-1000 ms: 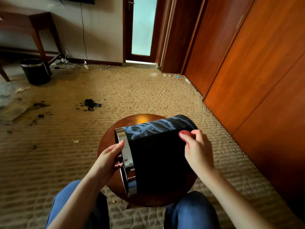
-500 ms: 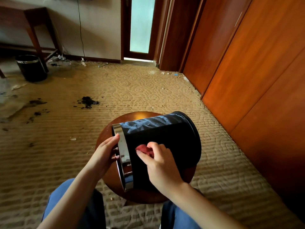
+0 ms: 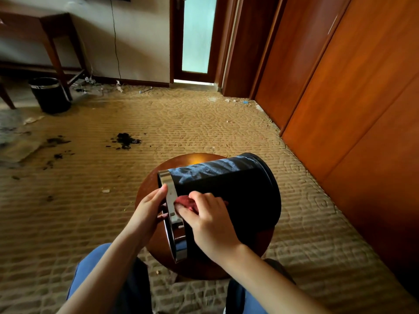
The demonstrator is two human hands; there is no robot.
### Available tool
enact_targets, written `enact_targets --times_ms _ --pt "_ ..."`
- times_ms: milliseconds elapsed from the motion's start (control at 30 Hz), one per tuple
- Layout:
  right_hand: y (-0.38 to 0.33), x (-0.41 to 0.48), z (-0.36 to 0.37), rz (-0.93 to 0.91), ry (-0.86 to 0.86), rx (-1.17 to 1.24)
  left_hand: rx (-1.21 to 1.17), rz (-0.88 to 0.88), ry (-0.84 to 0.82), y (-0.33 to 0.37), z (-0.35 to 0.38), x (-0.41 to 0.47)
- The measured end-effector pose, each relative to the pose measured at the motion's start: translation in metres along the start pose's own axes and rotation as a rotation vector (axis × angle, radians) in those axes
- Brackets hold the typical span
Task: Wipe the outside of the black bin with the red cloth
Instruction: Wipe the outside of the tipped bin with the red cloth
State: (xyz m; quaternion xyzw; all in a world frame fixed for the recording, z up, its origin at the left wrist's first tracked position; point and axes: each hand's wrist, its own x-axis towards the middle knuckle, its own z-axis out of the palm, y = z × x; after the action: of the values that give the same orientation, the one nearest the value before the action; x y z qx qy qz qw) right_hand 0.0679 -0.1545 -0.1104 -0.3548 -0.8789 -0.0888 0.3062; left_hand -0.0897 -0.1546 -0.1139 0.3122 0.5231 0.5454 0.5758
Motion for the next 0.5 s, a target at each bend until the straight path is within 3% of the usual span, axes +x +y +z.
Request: enact_targets --times_ms 167,500 --pt "0.005 0.052 0.008 0.196 -0.064 0.005 0.059 0.044 0.039 -0.010 0.001 -0.008" --pt "0.001 0.018 -0.010 0.201 0.015 0.071 0.136 0.048 0.018 0.001 -0.002 -0.001"
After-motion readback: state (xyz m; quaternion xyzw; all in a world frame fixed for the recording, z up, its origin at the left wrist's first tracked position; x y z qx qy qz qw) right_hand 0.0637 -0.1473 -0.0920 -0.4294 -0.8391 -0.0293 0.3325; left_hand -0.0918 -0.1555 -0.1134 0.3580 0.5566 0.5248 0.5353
